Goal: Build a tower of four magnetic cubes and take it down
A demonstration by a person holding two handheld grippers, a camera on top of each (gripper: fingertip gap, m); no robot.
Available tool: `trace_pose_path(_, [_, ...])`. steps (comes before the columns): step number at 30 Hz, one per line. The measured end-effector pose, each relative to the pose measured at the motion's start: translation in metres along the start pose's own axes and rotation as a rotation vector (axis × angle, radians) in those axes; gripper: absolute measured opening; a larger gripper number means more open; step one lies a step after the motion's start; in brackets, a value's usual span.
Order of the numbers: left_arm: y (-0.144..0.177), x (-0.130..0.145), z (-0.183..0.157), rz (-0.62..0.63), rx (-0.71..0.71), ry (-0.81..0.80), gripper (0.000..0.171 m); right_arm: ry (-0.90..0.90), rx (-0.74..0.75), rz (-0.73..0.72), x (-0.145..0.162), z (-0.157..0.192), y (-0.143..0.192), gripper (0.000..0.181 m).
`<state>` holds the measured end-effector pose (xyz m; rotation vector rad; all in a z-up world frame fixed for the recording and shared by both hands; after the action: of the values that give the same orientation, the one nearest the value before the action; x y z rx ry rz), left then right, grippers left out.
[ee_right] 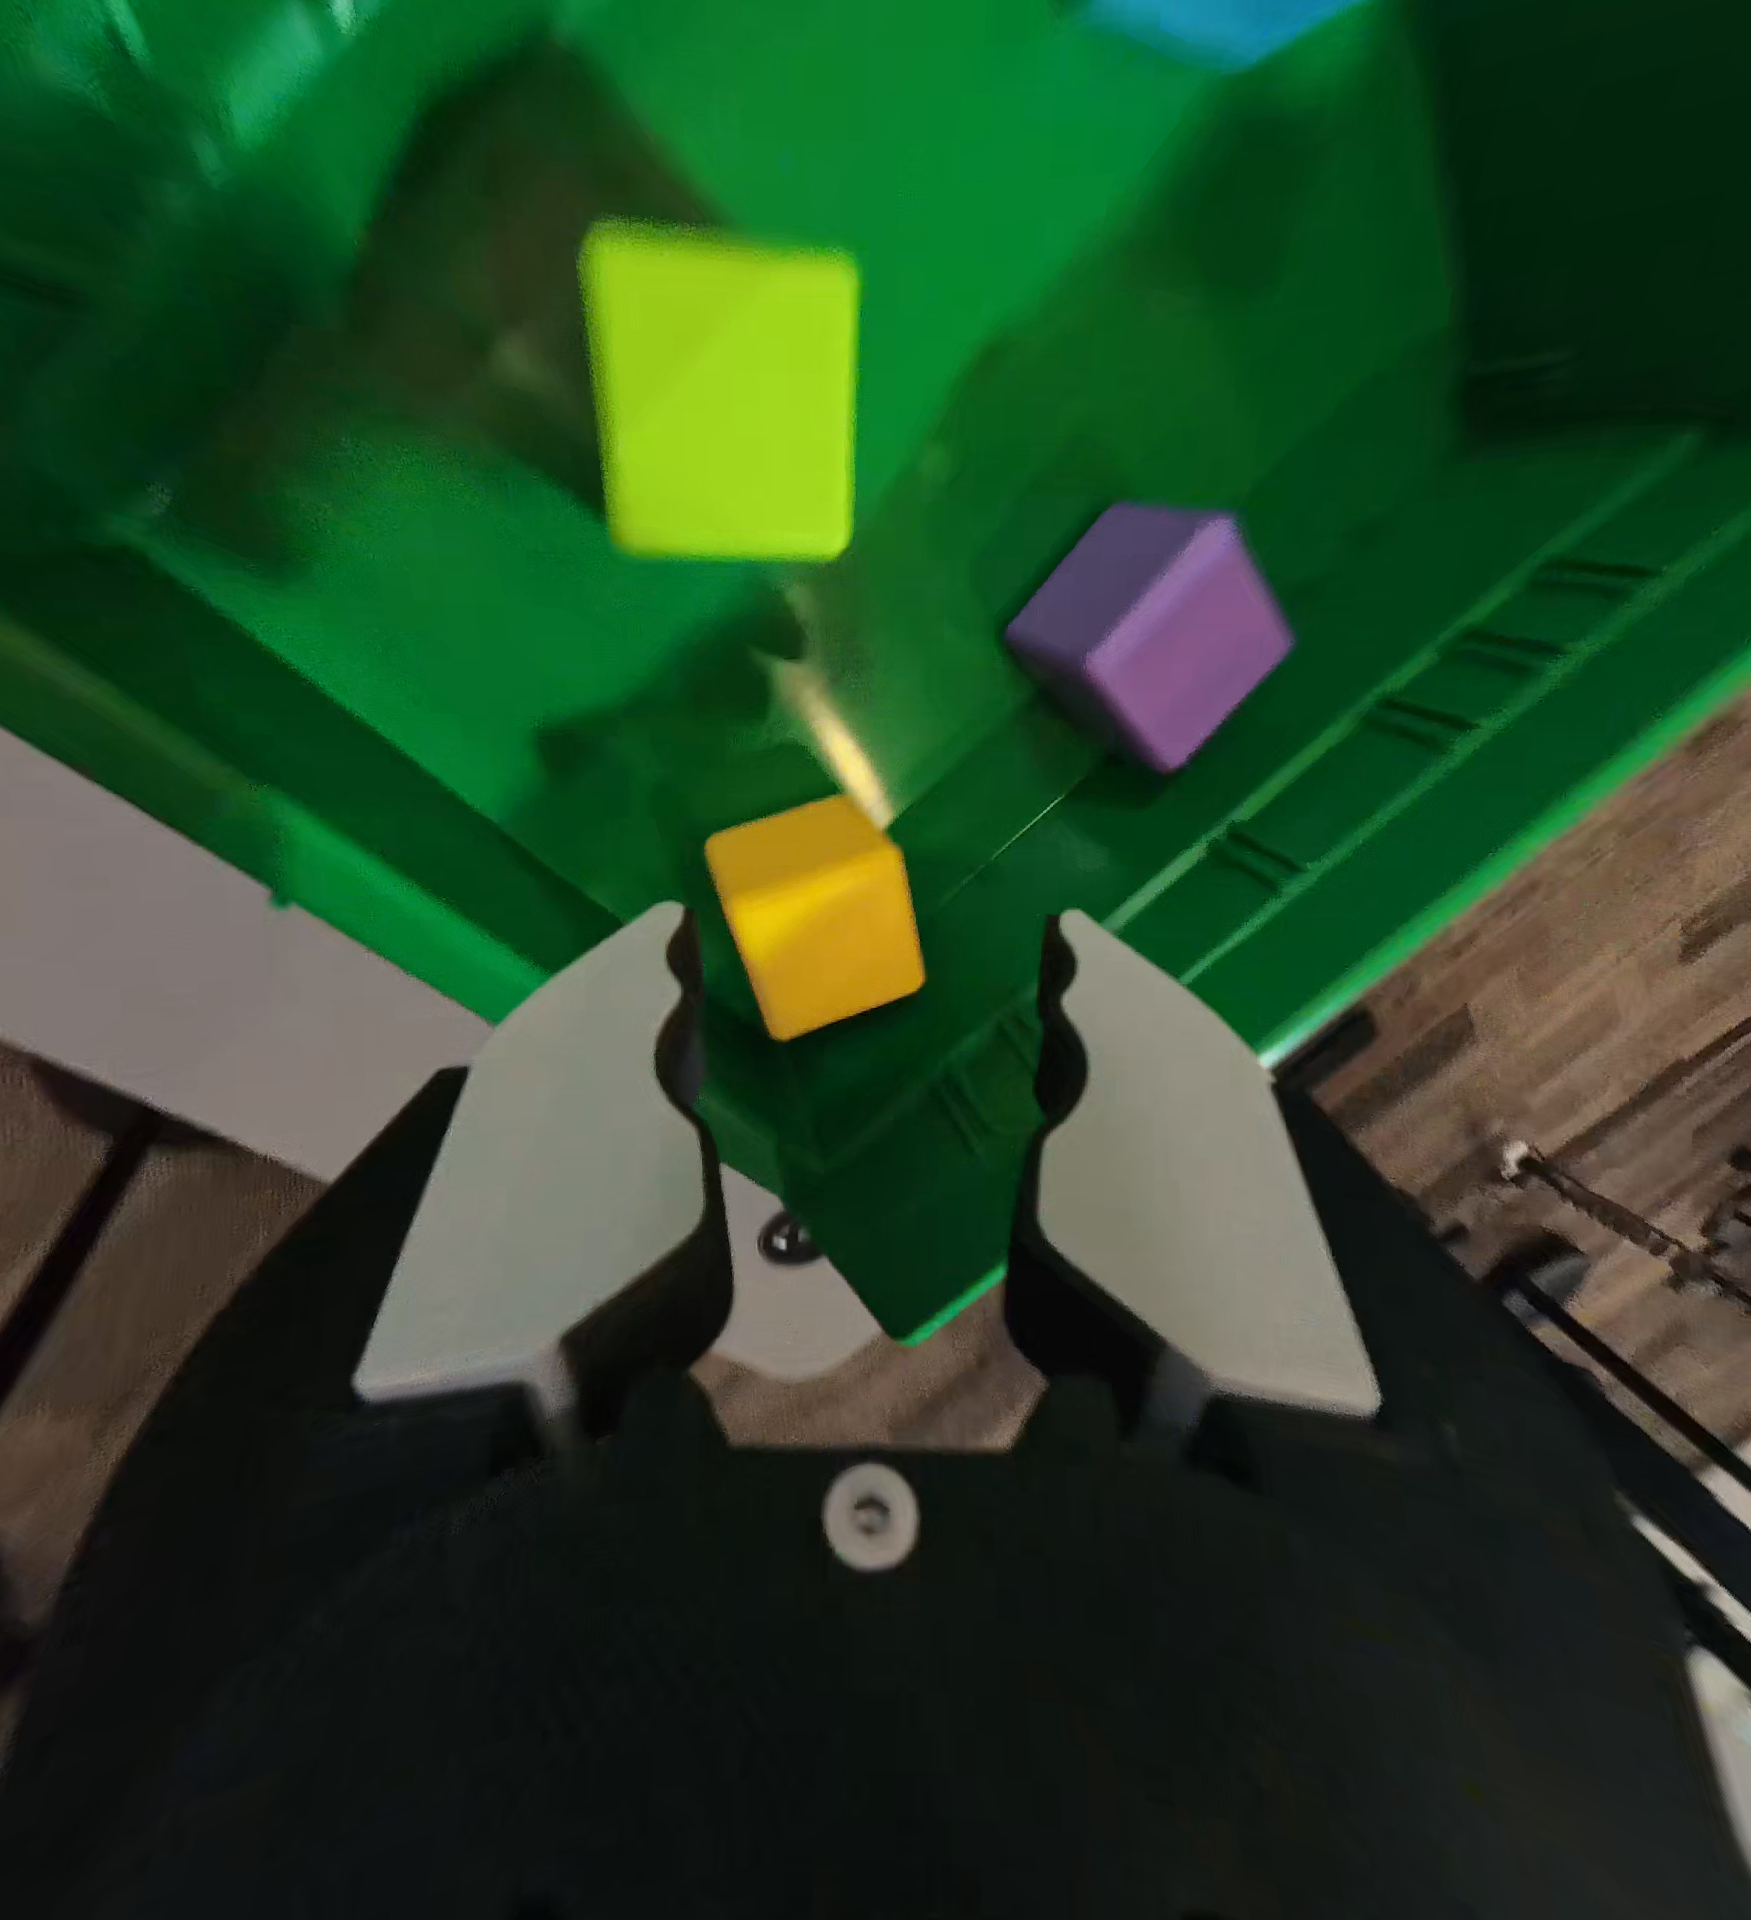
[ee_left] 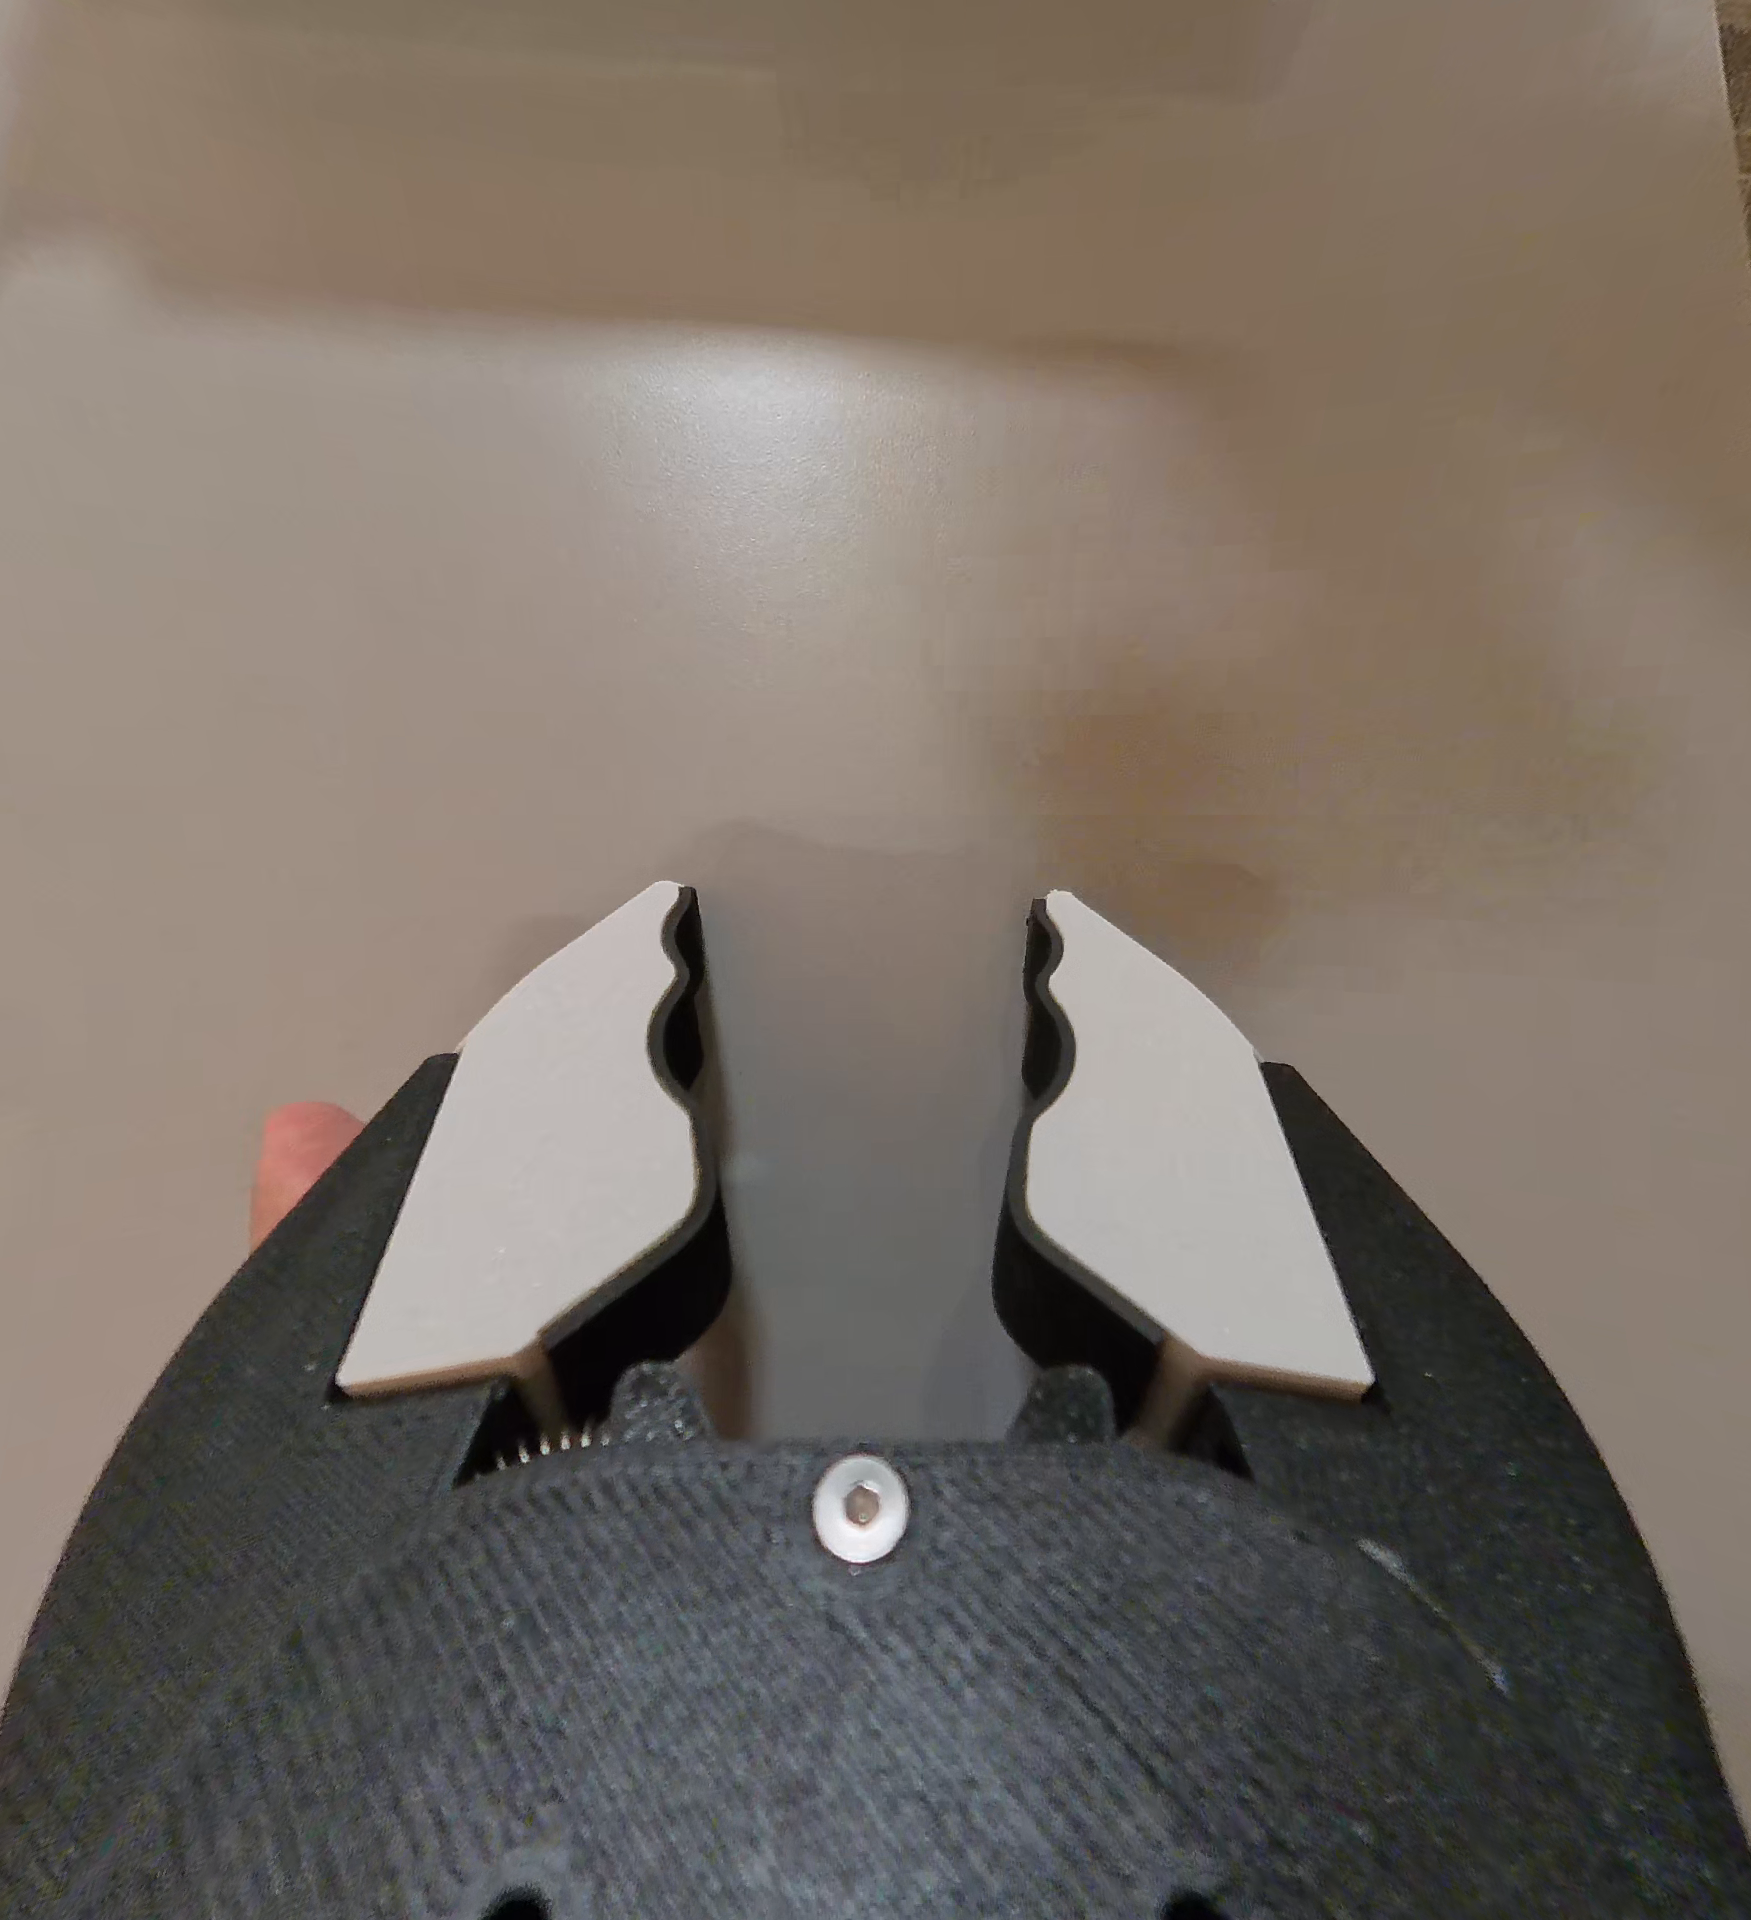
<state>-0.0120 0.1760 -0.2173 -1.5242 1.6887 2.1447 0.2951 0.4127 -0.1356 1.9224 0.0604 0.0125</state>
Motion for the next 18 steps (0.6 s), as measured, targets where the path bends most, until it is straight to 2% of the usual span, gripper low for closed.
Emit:
trace_pose_path(3, [0.000,0.000,0.000,0.000,0.000,0.000,0.062,-0.147,0.106,-0.229,-0.008,-0.022,0.029,0.069])
trace_pose_path(6, [0.000,0.000,0.000,0.000,-0.001,-0.001,0.062,-0.368,0.236,-0.482,-0.002,-0.052,0.057,0.066])
trace_pose_path(8, [0.000,0.000,0.000,0.001,-0.002,-0.002,0.062,-0.554,0.342,-0.625,0.016,-0.074,0.073,0.061])
trace_pose_path(9, [0.000,0.000,0.000,0.001,-0.003,-0.003,0.062,-0.645,0.370,-0.696,0.025,-0.082,0.080,0.064])
trace_pose_path(12, [-0.001,0.000,0.000,0.003,-0.011,-0.009,0.062,-0.878,0.349,-0.901,0.050,-0.093,0.096,0.074])
trace_pose_path(14, [-0.001,0.001,0.000,0.005,-0.018,-0.014,0.063,-0.952,0.326,-0.959,0.062,-0.095,0.097,0.079])
trace_pose_path(18, [-0.001,0.000,0.001,0.006,-0.029,-0.011,0.063,-0.947,0.197,-0.820,0.068,-0.089,0.067,0.069])
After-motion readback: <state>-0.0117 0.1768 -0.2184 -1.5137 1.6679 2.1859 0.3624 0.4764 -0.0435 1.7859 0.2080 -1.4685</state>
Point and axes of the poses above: each gripper's, where its closed fingertips meet, y back along the fingers, x out of its underside, z = x × y across the jaws, the point moved 3 cm from there along y, back along the fingers, and after that the axes turned 2 degrees about x, right-handed, at the moved point
